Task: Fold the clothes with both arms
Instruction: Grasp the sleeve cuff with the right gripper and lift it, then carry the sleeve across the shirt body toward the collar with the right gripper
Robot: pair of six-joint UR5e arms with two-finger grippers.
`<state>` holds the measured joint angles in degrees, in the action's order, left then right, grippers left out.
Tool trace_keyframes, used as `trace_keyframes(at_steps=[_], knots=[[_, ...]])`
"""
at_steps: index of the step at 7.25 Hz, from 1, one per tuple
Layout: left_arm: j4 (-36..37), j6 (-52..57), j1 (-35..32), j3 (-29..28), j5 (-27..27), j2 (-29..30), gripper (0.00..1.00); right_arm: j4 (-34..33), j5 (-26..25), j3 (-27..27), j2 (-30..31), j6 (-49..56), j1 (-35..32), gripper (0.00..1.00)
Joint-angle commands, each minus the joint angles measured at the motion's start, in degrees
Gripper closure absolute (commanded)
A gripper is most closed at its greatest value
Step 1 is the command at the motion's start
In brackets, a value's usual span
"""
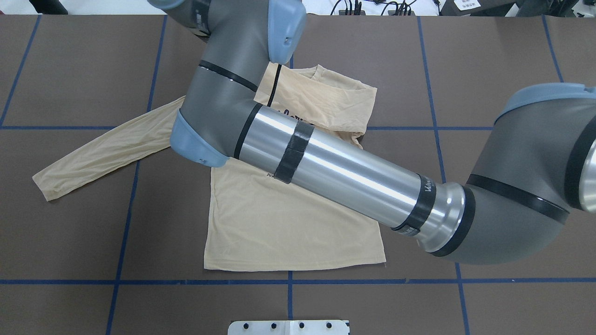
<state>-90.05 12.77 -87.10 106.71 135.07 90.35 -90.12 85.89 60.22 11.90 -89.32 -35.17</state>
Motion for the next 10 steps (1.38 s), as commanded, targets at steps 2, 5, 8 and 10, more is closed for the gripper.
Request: trace_keyframes(at_steps=[2, 5, 8, 10], knots=[[-1.96, -0.11, 0.09, -1.59, 0.02, 0.0, 0.0, 6.51, -2.04, -11.23, -6.08, -4.7, 3.52, 1.0], [-3.56, -0.03, 0.0, -2.56, 0.02, 0.0, 0.0, 8.46, -2.3, -15.92, -10.66, -7.27, 3.88, 0.12], [-3.64, -0.2, 0.09, -2.04, 0.02, 0.87, 0.0, 8.47, -0.47, -15.84, -11.37, -6.66, 3.01, 0.02], [-4.25, -0.11, 0.0, -2.48, 0.11, 3.16, 0.0, 5.68, 11.79, -5.55, -3.96, -4.03, -1.72, 0.01]])
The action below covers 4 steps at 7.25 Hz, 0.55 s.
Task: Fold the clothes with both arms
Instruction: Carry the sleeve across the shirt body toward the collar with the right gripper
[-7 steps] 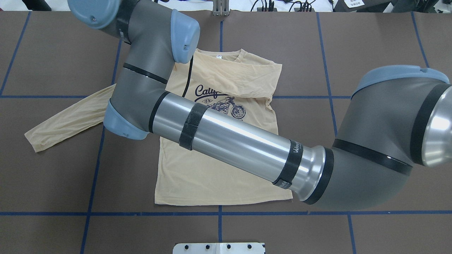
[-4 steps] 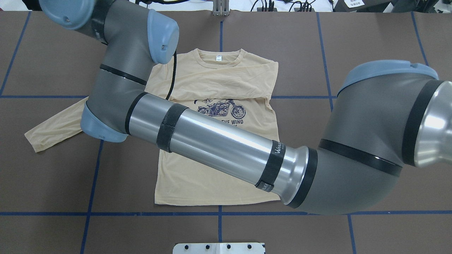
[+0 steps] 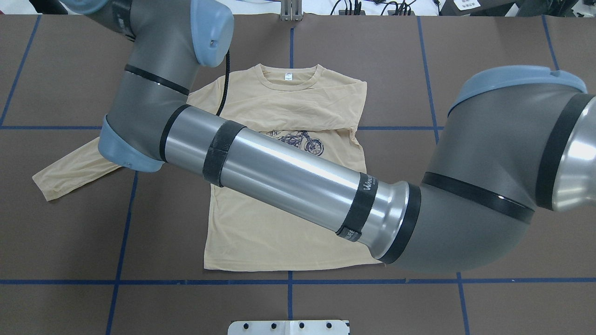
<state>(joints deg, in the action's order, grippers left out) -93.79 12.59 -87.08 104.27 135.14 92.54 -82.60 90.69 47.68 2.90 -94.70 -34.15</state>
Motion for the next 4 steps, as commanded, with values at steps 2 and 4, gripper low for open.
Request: trace_keyframes(at_steps=[2, 4], knots=[[-1.04, 0.06, 0.06, 1.45, 0.12, 0.36, 0.0, -7.64, 9.32, 20.47, 16.21, 8.7, -4.95, 0.01], [-4.79, -0.11, 3.46, 1.46, 0.03, -0.43, 0.0, -8.9, 12.22, 35.37, 30.85, 16.43, -7.32, 0.01]])
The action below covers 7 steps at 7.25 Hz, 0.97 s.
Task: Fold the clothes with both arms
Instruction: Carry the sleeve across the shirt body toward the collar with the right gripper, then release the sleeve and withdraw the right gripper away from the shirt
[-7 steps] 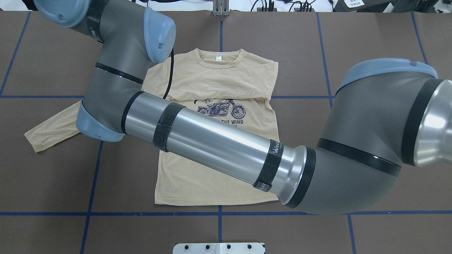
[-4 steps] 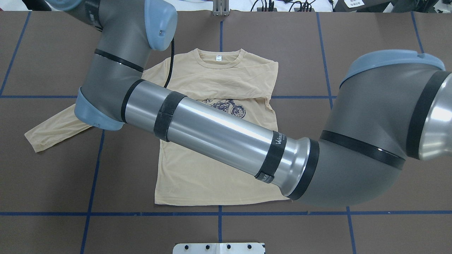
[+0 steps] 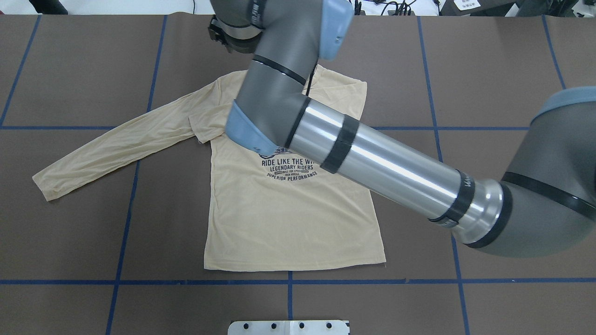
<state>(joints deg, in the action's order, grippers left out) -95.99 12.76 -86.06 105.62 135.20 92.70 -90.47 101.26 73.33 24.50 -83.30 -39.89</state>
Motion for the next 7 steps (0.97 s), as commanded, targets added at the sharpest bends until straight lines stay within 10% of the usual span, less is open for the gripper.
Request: trace_keyframes(at_steps=[1, 4, 7], knots=[[-5.23, -3.68, 4.82, 0.02, -0.29, -2.07, 0.0, -2.59, 4.27, 19.21, 18.47, 11.08, -3.85, 0.01], [-28.03, -22.8, 17.1, 0.02, -5.43, -12.42, 0.0, -5.86, 12.26, 39.3, 42.04, 31.99, -12.37, 0.01], [-36.02, -32.01, 29.43, -0.85, -11.62, -15.97, 0.0, 0.77, 21.22, 43.57, 60.26, 47.85, -21.08, 0.01]])
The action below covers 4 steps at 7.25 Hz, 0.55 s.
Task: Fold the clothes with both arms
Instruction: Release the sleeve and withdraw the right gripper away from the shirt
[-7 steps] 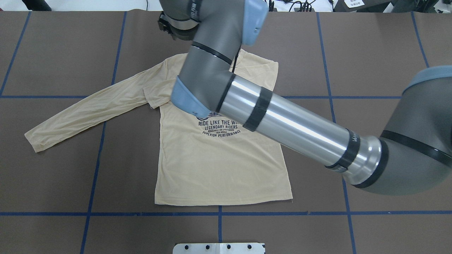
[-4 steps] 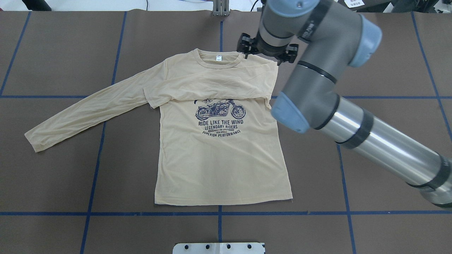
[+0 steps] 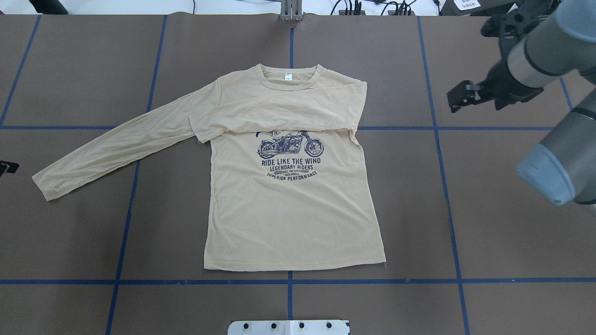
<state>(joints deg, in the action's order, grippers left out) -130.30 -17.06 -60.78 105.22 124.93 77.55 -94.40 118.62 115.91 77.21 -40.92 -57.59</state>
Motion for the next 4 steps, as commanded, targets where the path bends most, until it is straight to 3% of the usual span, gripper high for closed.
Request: trace_keyframes(at_steps=[1, 2, 4], knots=[[-1.71, -3.4, 6.27, -1.06, -4.23, -0.74, 0.0, 12.24, 4.86, 0.29, 12.39, 5.59, -4.02, 0.01], [-2.14, -4.89, 8.46, -2.37, -7.57, -0.56, 0.0, 14.14, 4.95, -0.15, 13.66, 5.33, -4.03, 0.01], [-10.01, -4.82, 8.84, -8.94, -8.56, 0.14, 0.01, 14.25, 4.95, -0.16, 13.67, 5.15, -3.94, 0.01]])
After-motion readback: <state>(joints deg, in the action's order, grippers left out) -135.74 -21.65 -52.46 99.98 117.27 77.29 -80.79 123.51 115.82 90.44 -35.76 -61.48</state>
